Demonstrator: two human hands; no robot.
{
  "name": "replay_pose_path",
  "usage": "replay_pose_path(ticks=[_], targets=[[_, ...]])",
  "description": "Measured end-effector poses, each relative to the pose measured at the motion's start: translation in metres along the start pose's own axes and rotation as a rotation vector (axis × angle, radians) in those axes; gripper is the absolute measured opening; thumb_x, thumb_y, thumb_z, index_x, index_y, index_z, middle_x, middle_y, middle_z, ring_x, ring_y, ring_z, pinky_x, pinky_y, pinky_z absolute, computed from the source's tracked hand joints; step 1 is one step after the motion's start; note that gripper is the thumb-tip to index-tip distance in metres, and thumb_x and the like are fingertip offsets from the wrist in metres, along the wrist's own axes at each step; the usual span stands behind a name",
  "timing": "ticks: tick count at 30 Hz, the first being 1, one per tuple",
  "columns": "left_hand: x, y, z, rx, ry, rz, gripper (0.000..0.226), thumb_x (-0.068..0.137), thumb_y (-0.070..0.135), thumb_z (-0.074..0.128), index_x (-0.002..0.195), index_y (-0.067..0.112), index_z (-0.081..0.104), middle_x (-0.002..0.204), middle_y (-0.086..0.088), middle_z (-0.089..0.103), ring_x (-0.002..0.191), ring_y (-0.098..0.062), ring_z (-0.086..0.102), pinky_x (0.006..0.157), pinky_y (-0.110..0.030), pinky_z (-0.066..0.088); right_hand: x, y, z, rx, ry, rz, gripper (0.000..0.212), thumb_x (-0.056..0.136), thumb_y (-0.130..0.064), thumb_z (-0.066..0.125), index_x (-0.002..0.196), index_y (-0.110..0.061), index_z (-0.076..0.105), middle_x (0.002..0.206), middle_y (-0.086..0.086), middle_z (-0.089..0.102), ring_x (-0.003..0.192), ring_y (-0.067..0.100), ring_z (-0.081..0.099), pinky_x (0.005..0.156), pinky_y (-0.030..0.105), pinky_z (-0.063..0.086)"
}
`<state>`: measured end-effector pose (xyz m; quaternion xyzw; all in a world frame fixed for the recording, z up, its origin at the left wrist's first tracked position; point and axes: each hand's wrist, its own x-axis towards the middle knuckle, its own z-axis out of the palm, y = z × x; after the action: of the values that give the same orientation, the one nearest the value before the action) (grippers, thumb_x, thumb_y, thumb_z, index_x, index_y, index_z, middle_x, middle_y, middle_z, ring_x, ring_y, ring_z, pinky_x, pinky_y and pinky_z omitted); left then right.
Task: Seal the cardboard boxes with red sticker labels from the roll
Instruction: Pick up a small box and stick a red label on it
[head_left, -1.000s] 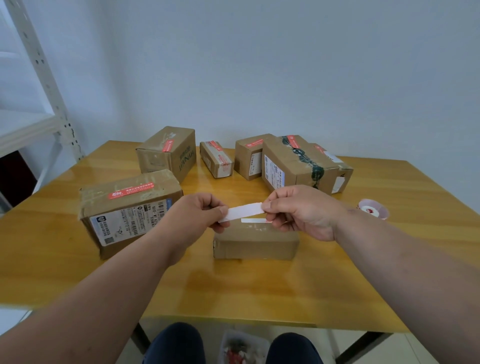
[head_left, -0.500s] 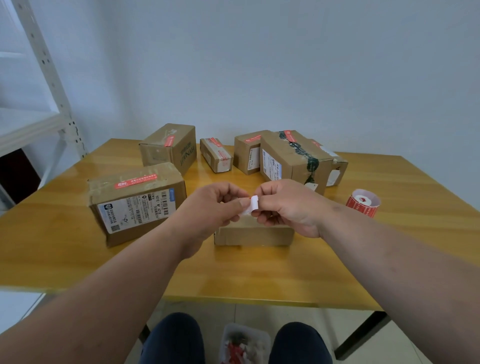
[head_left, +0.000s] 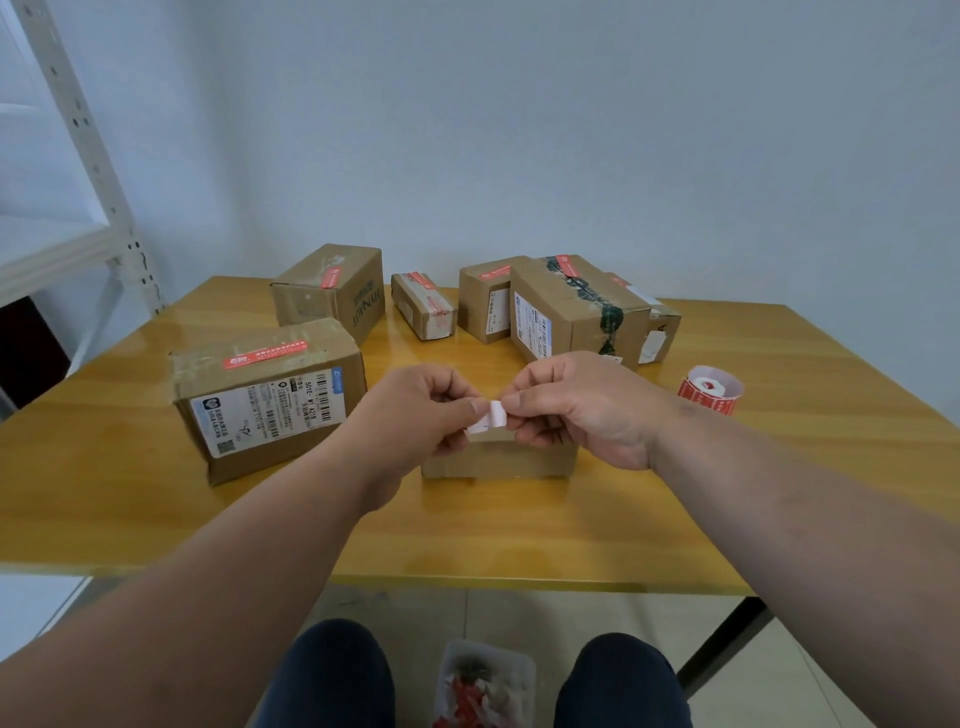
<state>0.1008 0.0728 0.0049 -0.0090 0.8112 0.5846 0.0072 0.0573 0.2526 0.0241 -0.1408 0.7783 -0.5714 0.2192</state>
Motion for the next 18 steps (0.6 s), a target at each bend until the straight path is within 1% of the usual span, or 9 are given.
replay_pose_path(ticks=[2, 3, 7, 10, 14, 16, 18], targets=[[-0.004, 0.001, -0.001, -0.147, -0.071, -0.063, 0.008, 0.09, 0.012, 0.067, 0.082, 0.01, 0.068, 0.07, -0.002, 0.061, 0.06, -0.011, 0.054, 0.061, -0.024, 0.051, -0.001, 0.001, -0.001, 0.001, 0.013, 0.003, 0.004, 0.089, -0.006, 0.064, 0.088, -0.005, 0.068, 0.075, 0.008, 0.068, 0.061, 0.013, 0.061, 0.064, 0.026, 0.047], [-0.005, 0.001, -0.001, -0.167, -0.081, -0.075, 0.008, 0.09, 0.012, 0.067, 0.082, 0.01, 0.068, 0.069, -0.002, 0.061, 0.059, -0.011, 0.054, 0.06, -0.024, 0.051, -0.002, 0.001, -0.001, 0.001, 0.015, 0.002, 0.003, 0.089, -0.006, 0.065, 0.088, -0.005, 0.068, 0.075, 0.008, 0.068, 0.061, 0.013, 0.06, 0.065, 0.027, 0.047], [-0.006, 0.001, 0.005, -0.077, -0.007, -0.072, 0.008, 0.089, 0.013, 0.068, 0.081, 0.011, 0.067, 0.065, -0.002, 0.059, 0.056, -0.011, 0.053, 0.061, -0.029, 0.05, -0.005, 0.001, 0.006, -0.016, -0.019, -0.032, 0.002, 0.087, -0.008, 0.068, 0.087, -0.006, 0.067, 0.076, 0.006, 0.069, 0.062, 0.012, 0.061, 0.064, 0.024, 0.048], [-0.007, 0.004, 0.007, -0.114, -0.01, -0.099, 0.007, 0.089, 0.01, 0.067, 0.082, 0.011, 0.067, 0.064, -0.001, 0.059, 0.057, -0.012, 0.055, 0.058, -0.027, 0.052, -0.008, -0.001, 0.011, -0.088, 0.02, -0.068, 0.007, 0.086, -0.01, 0.071, 0.088, -0.006, 0.066, 0.071, 0.001, 0.07, 0.061, 0.009, 0.062, 0.062, 0.02, 0.05], [-0.01, 0.007, 0.003, -0.291, -0.061, -0.14, 0.005, 0.088, 0.005, 0.066, 0.087, 0.006, 0.071, 0.07, -0.006, 0.065, 0.06, -0.013, 0.059, 0.057, -0.025, 0.053, -0.012, 0.0, 0.009, -0.139, 0.07, -0.067, 0.014, 0.085, -0.015, 0.074, 0.093, -0.009, 0.064, 0.074, 0.001, 0.07, 0.063, 0.01, 0.062, 0.065, 0.026, 0.049], [-0.011, 0.007, 0.002, -0.335, -0.076, -0.14, 0.01, 0.089, 0.003, 0.065, 0.093, 0.005, 0.074, 0.073, -0.007, 0.068, 0.063, -0.014, 0.06, 0.059, -0.024, 0.055, -0.013, 0.002, 0.007, -0.15, 0.08, -0.042, 0.016, 0.086, -0.017, 0.072, 0.1, -0.011, 0.066, 0.079, 0.001, 0.071, 0.067, 0.01, 0.063, 0.07, 0.03, 0.049], [-0.012, 0.007, 0.001, -0.336, -0.087, -0.128, 0.014, 0.09, 0.002, 0.064, 0.098, 0.006, 0.075, 0.081, -0.009, 0.07, 0.065, -0.013, 0.06, 0.063, -0.025, 0.057, -0.013, 0.002, 0.005, -0.147, 0.074, -0.028, 0.014, 0.089, -0.016, 0.069, 0.103, -0.015, 0.069, 0.082, -0.001, 0.072, 0.07, 0.009, 0.064, 0.073, 0.03, 0.049]])
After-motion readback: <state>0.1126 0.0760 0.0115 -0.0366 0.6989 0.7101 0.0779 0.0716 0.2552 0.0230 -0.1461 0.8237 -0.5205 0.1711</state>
